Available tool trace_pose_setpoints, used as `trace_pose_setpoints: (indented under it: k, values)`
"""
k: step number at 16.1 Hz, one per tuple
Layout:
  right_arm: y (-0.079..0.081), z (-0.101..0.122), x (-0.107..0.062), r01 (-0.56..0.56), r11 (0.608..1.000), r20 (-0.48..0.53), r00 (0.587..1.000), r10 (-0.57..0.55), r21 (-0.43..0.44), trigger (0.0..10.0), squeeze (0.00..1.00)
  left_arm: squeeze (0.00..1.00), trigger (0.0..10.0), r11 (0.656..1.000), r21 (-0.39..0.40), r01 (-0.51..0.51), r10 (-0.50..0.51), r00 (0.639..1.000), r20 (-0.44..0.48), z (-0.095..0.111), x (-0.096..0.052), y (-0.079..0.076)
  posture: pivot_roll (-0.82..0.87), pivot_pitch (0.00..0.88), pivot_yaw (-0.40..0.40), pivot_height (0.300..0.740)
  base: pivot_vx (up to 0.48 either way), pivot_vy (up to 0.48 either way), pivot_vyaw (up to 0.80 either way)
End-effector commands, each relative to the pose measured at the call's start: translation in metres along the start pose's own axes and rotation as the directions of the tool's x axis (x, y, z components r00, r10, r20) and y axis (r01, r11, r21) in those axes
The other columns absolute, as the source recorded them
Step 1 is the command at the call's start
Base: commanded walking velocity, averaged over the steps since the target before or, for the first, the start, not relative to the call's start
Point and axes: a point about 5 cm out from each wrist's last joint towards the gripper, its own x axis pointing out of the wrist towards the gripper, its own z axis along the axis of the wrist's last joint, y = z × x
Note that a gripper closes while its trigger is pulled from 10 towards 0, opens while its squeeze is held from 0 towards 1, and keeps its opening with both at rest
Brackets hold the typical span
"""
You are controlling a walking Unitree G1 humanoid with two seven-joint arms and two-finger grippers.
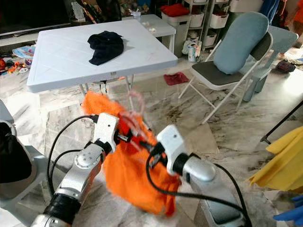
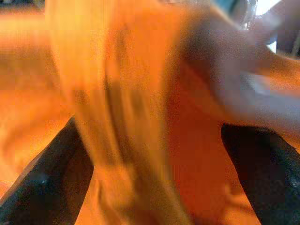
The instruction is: Hang hanger
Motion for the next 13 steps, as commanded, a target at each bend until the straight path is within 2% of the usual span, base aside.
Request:
trace_pose_setpoints:
  k: [1,3,4,8,10,11,12,13]
  values:
    - [0.007,0.012,-0.002,-0.065,0.997,0.043,0.997,0.066,-0.030,10.0,0.00,0.00,10.0,0.999,0.027,-0.036,0.035,0.999,0.016,0.005,0.003,0.008,-0.13,0.000,0.017,0.740,0.000,0.000,0.00]
    - [0.003,0.004,-0.013,-0.102,0.992,-0.011,0.995,0.101,-0.080,10.0,0.00,0.00,10.0,0.997,0.025,-0.072,0.072,0.997,0.004,0.002,0.003,0.016,-0.13,0.000,0.017,0.740,0.000,0.000,0.00]
    - [-0.015,-0.003,-0.020,-0.032,0.994,-0.048,0.998,0.027,-0.104,10.0,0.00,0.00,10.0,0.997,0.034,-0.072,0.072,0.997,-0.001,0.000,0.002,0.019,-0.13,0.000,0.017,0.740,0.000,0.000,0.00]
    - [-0.043,0.002,-0.022,0.103,0.983,-0.055,0.992,-0.113,-0.151,10.0,0.00,0.00,10.0,0.997,0.044,-0.066,0.068,0.997,-0.030,-0.008,-0.003,0.023,-0.13,0.000,0.021,0.740,0.000,0.000,0.00]
    - [-0.068,-0.004,-0.024,0.235,0.951,-0.096,0.961,-0.259,-0.202,10.0,0.00,0.00,10.0,0.997,0.052,-0.057,0.059,0.997,-0.046,-0.013,-0.010,0.026,-0.12,0.000,0.017,0.740,0.000,0.000,0.00]
    - [-0.069,-0.004,-0.024,0.228,0.949,-0.100,0.962,-0.254,-0.219,10.0,0.00,0.00,10.0,0.997,0.053,-0.062,0.065,0.997,-0.047,-0.013,-0.011,0.028,-0.12,0.000,0.017,0.740,0.000,0.000,0.00]
    - [-0.071,-0.005,-0.029,0.200,0.942,-0.115,0.965,-0.237,-0.268,10.0,0.00,0.00,10.0,0.992,0.070,-0.106,0.110,0.992,-0.057,-0.016,-0.015,0.038,-0.12,0.000,0.017,0.740,0.000,0.000,0.00]
    - [-0.074,-0.006,-0.033,0.189,0.946,-0.125,0.966,-0.228,-0.263,10.0,0.00,0.00,10.0,0.988,0.069,-0.138,0.143,0.988,-0.062,-0.017,-0.017,0.045,-0.12,0.000,0.015,0.740,0.000,0.000,0.00]
